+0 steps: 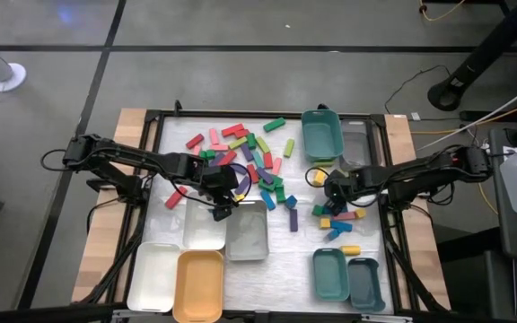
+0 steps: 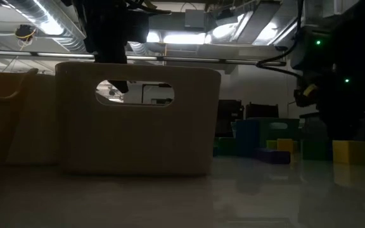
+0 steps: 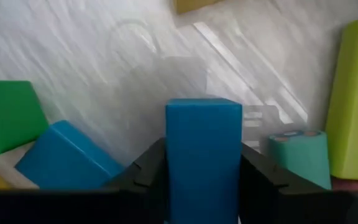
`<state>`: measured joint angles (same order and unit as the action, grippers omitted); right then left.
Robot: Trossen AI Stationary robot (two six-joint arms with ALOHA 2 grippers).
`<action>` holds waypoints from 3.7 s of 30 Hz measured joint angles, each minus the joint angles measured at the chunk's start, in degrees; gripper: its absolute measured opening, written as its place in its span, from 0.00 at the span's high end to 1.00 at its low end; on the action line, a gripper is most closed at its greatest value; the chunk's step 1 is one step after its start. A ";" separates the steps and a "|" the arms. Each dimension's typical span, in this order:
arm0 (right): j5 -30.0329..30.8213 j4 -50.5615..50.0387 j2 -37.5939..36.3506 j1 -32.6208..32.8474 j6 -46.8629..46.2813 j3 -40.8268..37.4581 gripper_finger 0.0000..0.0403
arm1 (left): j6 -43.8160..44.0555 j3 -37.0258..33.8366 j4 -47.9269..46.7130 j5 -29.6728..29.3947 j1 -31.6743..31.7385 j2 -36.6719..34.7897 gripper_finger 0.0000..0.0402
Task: Sort blocks
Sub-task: Put the blue block into the top white bin
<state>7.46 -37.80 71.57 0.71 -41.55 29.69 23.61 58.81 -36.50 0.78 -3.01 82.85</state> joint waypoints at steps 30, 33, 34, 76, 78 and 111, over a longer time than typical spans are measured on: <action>1.98 30.58 0.04 0.01 48.46 18.47 0.66 | 25.19 0.00 31.85 -3.15 5.66 -0.16 0.58; 1.98 31.69 0.04 0.01 51.00 18.47 0.66 | 25.78 0.00 35.39 -6.26 6.09 0.39 0.58; 1.97 31.74 0.04 0.02 51.69 18.47 0.66 | 25.96 0.00 36.53 -6.94 6.23 0.49 0.58; 6.57 37.49 6.09 0.02 57.67 18.51 0.65 | 24.39 0.00 51.39 -10.43 6.05 8.90 0.58; 6.92 37.75 6.64 0.02 57.65 18.51 0.65 | 25.34 0.00 50.59 -10.47 6.05 9.03 0.58; 12.53 41.72 7.13 0.00 55.95 18.51 0.65 | 25.50 0.00 50.57 -13.83 6.05 9.05 0.58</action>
<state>19.99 3.92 78.70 0.71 14.39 48.21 49.11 58.81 14.07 -13.05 3.05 91.90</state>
